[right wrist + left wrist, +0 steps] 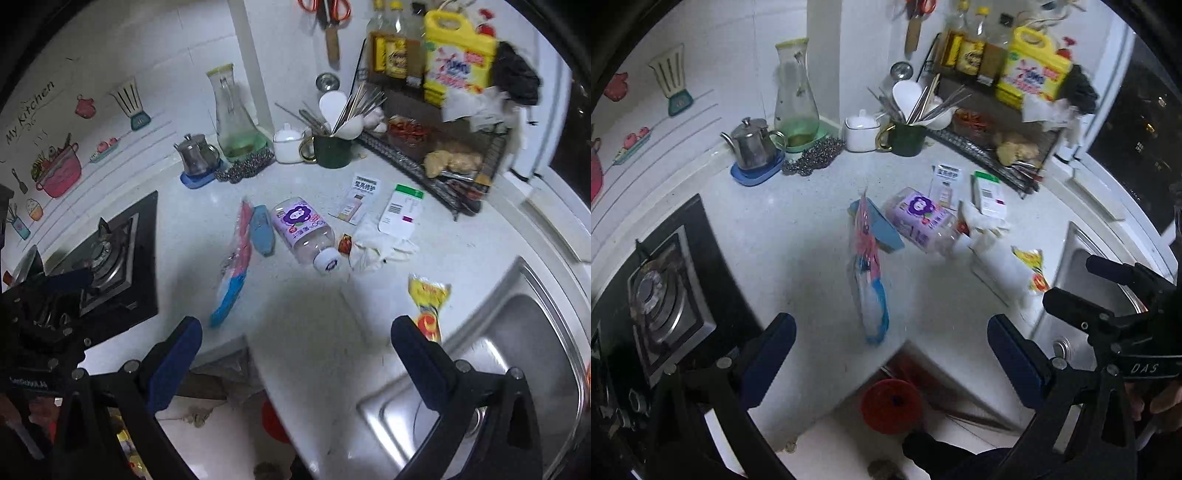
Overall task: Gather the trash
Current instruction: 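Raise both tools from the bin back over the counter, then grasp the pink-and-blue plastic package with the left tool, then grasp the purple-labelled grape juice bottle with the right tool, then carry the package with the left tool while the right tool carries the bottle to the red bin, then release the package into the red bin while the right tool drops the bottle in, then raise both tools from the bin back toward the counter items, then grasp the blue brush with the left tool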
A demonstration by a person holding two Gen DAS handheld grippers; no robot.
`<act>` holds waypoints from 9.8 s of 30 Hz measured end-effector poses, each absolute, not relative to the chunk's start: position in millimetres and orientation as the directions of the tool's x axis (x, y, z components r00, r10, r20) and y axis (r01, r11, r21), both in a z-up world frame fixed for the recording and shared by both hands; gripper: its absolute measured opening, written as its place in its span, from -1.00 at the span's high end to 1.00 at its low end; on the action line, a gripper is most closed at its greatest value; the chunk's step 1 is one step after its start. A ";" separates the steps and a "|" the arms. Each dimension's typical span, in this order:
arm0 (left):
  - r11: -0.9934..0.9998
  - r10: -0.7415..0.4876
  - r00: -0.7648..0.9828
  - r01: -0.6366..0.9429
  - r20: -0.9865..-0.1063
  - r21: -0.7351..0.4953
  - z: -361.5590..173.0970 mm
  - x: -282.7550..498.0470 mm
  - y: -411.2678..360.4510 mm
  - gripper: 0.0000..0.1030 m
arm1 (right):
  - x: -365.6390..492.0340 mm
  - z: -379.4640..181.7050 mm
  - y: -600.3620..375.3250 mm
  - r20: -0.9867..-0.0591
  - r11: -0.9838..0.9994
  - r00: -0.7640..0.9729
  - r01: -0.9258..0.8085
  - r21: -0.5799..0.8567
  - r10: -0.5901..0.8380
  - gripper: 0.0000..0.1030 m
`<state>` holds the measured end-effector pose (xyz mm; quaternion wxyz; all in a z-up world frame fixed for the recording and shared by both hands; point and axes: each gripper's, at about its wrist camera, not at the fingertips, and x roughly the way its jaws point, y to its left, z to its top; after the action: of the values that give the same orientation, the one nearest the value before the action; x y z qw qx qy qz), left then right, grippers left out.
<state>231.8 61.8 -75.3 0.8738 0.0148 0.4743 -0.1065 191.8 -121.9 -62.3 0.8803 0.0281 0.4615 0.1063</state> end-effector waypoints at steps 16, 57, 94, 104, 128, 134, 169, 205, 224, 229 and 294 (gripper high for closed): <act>0.992 -0.085 0.329 0.112 -0.940 -0.051 -195.3 339.1 55.7 -0.88 | 306.3 -138.4 -138.6 -0.892 0.948 0.396 -0.302 0.100 0.220 -0.99; 1.000 -0.027 0.340 0.002 -0.940 -0.028 -166.2 280.5 107.1 0.79 | 392.1 -195.4 -59.9 -0.931 0.834 0.252 -0.544 0.088 0.263 -0.30; 0.966 -0.189 0.419 0.242 -0.888 -0.091 -108.4 59.2 125.1 0.79 | 77.2 -88.0 -34.9 -0.894 0.934 0.369 -0.333 0.128 0.255 -0.29; 0.950 -0.222 0.327 0.284 -0.919 -0.129 -159.0 19.8 120.6 0.79 | 27.5 -122.7 -22.6 -0.911 0.951 0.340 -0.273 0.143 0.235 -0.29; 0.945 -0.251 0.149 0.251 -0.956 -0.209 -540.1 61.7 114.3 0.79 | 66.9 -460.8 -32.0 -0.949 0.960 0.254 -0.254 0.119 0.185 -0.29; 0.930 -0.252 0.117 0.303 -0.960 -0.207 -613.7 80.5 98.7 0.79 | 74.7 -530.2 -35.9 -0.953 0.969 0.262 -0.228 0.094 0.154 -0.29; 0.964 -0.248 0.241 0.160 -0.938 -0.214 -651.6 85.1 154.9 -1.00 | 73.8 -609.9 -5.9 -0.967 0.939 0.162 -0.317 0.136 0.195 -0.29; 0.992 -0.122 0.448 0.079 -0.886 -0.097 -242.1 1.6 200.0 -1.00 | 24.5 -230.2 17.1 -0.911 0.904 0.325 -0.413 0.105 0.254 -0.99; 0.969 -0.212 0.561 0.228 -0.800 -0.097 -72.7 18.8 162.8 -1.00 | 16.9 -52.1 -12.2 -0.833 0.957 0.508 -0.278 0.080 0.218 -0.99; 0.950 -0.238 0.552 0.303 -0.799 -0.073 -60.5 46.8 128.8 -1.00 | 33.7 -40.4 -35.7 -0.815 0.970 0.544 -0.227 0.085 0.198 -0.99; 0.989 -0.049 0.347 0.150 -0.936 0.004 -223.9 434.3 2.8 0.25 | 365.7 -174.3 -244.6 -0.917 0.980 0.384 0.116 0.162 0.106 -0.99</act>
<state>434.3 2.8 -223.9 0.8195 0.0443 0.5681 -0.0606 365.7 -244.6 -174.3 0.8258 0.0998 0.5550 -0.0028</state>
